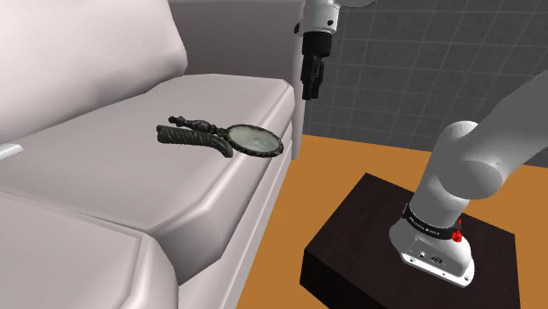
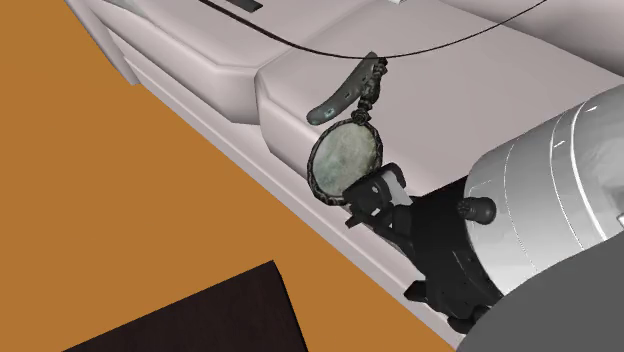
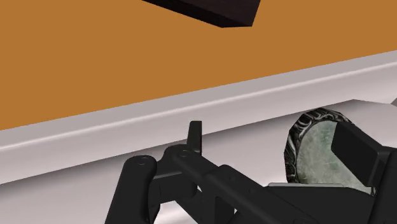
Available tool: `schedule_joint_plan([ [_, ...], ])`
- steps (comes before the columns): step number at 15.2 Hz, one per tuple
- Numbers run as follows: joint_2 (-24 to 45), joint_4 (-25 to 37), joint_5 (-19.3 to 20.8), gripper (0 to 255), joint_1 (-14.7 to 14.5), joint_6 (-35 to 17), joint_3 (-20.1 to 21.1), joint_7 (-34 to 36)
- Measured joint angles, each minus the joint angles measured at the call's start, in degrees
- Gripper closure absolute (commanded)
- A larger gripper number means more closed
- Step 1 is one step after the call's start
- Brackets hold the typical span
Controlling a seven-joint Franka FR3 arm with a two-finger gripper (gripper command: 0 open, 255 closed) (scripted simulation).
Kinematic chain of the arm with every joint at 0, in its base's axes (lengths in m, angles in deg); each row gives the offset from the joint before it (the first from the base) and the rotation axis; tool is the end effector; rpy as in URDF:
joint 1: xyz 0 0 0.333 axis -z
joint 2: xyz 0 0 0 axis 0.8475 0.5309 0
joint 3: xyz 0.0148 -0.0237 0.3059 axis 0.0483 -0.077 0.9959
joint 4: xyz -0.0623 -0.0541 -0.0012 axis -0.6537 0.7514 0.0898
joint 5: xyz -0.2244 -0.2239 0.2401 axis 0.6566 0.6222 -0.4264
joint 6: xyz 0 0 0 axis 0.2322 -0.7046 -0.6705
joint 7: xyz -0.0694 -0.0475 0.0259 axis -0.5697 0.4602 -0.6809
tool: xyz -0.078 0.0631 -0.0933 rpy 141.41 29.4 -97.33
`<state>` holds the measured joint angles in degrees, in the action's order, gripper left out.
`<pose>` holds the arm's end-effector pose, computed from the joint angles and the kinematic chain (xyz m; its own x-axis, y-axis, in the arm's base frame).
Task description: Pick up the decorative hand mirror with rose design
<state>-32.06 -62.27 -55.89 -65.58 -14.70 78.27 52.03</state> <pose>0.4013 0.0635 0.5214 0.9507 0.3067 -0.0470 0.2828 -0.9189 -0.2750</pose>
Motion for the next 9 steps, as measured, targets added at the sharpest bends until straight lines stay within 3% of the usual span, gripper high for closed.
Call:
schedule_joint_plan([
  [9, 18.3, 14.6, -9.2, 0, -4.9, -1.4, 0.6, -7.5],
])
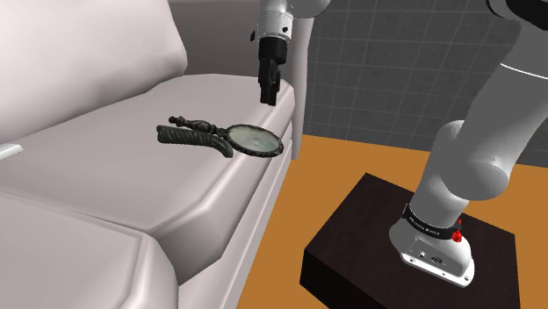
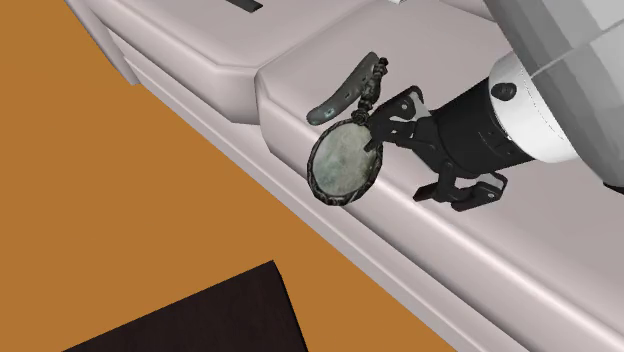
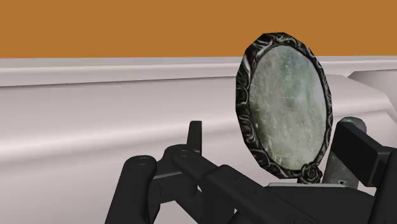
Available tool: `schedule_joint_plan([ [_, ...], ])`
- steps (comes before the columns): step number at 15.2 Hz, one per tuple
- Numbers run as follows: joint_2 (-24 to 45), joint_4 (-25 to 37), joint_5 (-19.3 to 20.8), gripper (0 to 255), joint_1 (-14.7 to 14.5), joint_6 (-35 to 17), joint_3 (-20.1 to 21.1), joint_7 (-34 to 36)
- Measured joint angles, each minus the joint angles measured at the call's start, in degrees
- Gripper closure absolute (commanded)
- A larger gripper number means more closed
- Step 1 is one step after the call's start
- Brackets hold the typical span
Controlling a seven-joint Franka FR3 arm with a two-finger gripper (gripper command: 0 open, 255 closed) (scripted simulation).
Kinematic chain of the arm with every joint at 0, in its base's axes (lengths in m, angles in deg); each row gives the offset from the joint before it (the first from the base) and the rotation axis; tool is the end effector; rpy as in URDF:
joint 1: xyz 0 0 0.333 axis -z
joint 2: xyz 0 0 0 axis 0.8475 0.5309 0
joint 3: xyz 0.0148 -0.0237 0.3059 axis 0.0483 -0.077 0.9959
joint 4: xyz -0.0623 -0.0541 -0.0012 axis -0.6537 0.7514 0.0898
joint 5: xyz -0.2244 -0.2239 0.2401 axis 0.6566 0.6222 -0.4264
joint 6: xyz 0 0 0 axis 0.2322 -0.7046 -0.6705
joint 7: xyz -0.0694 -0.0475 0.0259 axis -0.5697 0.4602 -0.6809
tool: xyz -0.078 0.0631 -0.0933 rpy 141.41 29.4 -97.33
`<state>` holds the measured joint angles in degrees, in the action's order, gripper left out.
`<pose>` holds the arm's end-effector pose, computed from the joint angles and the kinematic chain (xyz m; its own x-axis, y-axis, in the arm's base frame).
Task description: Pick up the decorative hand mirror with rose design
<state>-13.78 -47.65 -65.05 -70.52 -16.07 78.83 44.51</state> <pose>0.4853 0.1391 0.5040 0.8810 0.4731 -0.0044 0.4289 -0.8026 -0.4147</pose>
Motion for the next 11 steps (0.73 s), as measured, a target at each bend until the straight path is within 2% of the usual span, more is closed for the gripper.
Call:
schedule_joint_plan([
  [8, 15.0, 16.0, -7.4, 0, -2.8, 2.6, 2.5, -4.8],
  [11, 22.0, 25.0, -9.8, 0, -3.7, 4.8, 3.8, -5.4],
])
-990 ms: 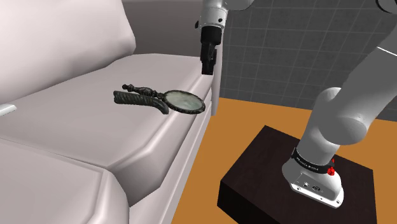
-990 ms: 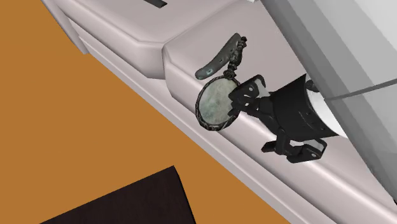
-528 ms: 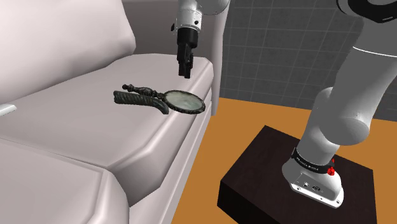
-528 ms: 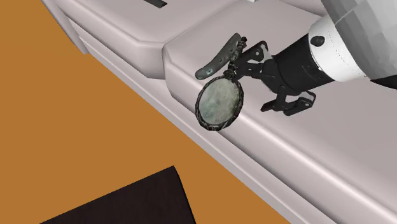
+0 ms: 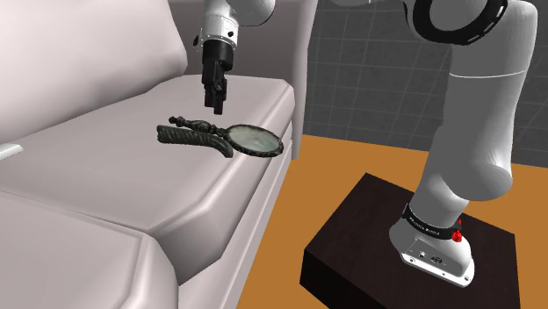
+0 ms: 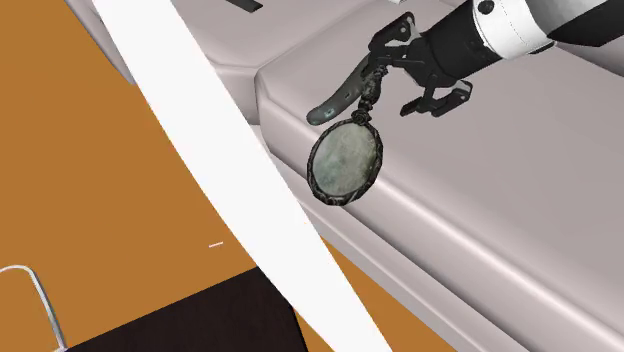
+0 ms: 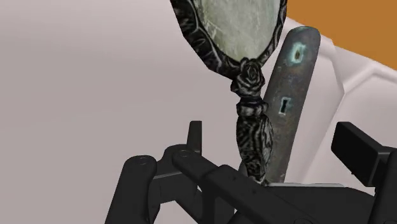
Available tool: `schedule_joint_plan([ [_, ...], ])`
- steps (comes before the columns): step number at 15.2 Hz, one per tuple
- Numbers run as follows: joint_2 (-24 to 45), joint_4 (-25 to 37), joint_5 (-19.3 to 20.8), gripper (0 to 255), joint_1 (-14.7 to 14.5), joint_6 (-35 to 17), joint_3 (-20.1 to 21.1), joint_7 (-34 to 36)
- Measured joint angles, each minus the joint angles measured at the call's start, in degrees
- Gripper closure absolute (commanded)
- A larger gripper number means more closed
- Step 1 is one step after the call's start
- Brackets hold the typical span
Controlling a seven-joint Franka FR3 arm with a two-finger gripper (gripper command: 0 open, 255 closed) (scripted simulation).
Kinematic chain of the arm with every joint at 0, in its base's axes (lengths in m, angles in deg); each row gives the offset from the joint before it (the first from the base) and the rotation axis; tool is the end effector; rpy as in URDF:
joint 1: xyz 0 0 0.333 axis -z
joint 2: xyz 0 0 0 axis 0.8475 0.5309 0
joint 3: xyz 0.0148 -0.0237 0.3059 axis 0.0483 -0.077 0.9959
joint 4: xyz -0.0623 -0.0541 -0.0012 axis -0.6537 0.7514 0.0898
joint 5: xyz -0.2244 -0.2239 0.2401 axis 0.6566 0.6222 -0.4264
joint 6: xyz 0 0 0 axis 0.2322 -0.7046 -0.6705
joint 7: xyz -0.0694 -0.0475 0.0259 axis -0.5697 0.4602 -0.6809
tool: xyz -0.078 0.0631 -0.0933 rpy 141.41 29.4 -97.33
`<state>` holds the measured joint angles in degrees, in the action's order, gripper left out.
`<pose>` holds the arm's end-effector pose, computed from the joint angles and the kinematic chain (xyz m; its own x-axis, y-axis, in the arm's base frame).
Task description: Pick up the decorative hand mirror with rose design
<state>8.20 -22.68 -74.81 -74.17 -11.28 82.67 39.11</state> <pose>0.5629 0.2574 0.4981 0.7605 0.6442 0.0820 0.5698 -0.6015 -0.5599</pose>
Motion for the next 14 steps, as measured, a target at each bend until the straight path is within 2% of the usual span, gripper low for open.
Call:
schedule_joint_plan([
  [4, 8.3, 11.5, -2.6, 0, -0.8, 3.4, 2.0, -0.5],
  [6, 11.0, 15.0, -3.1, 0, -1.1, 4.1, 2.6, -0.5],
  [13, 11.5, 11.2, -3.3, 0, -1.5, 0.5, 2.7, -3.2],
  [14, 11.4, 10.8, -3.3, 255, -1.4, 0.3, 2.7, -3.4],
])
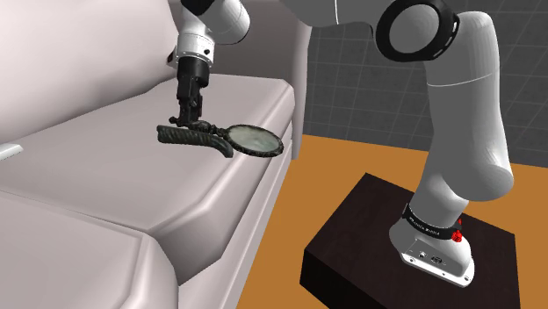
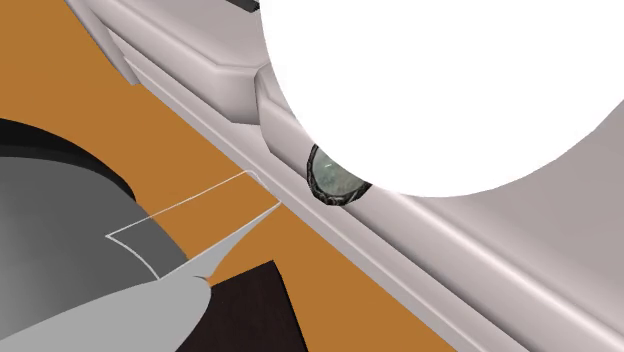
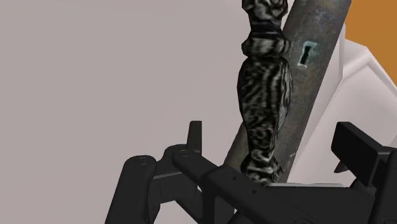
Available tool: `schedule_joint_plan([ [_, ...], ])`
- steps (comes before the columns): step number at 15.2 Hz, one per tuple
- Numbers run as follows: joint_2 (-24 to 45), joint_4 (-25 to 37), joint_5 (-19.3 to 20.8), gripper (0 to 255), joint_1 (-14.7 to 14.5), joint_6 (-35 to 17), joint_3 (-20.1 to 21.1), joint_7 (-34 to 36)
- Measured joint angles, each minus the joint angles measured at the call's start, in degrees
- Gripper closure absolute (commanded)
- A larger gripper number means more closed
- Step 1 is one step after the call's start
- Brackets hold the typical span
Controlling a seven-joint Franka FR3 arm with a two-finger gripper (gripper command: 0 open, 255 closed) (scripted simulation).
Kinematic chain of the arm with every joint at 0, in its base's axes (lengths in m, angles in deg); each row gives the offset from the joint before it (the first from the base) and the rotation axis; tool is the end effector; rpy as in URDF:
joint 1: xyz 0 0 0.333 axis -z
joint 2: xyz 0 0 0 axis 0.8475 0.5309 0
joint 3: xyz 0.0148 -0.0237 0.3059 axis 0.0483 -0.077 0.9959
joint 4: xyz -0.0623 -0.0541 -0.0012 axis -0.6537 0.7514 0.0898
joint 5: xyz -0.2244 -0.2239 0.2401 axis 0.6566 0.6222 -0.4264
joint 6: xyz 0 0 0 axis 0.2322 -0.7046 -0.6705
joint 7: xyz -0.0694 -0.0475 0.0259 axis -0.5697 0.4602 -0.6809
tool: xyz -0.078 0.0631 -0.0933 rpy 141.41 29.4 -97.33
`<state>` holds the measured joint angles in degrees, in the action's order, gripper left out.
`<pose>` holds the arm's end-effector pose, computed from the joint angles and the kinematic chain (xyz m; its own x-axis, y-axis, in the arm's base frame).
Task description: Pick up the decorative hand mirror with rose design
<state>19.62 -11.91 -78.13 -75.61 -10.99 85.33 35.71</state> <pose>0.5908 0.3160 0.4641 0.6900 0.7109 0.1360 0.6201 -0.4837 -0.6177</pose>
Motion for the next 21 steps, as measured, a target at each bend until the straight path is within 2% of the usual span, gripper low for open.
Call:
schedule_joint_plan([
  [2, -0.5, -0.2, -1.0, 255, 0.0, -0.1, 0.1, -0.2],
  [9, -1.4, -1.3, -0.4, 255, 0.0, -0.9, 0.0, -0.4],
  [21, 1.1, 8.5, -0.1, 255, 0.4, 6.1, 0.2, 4.1],
])
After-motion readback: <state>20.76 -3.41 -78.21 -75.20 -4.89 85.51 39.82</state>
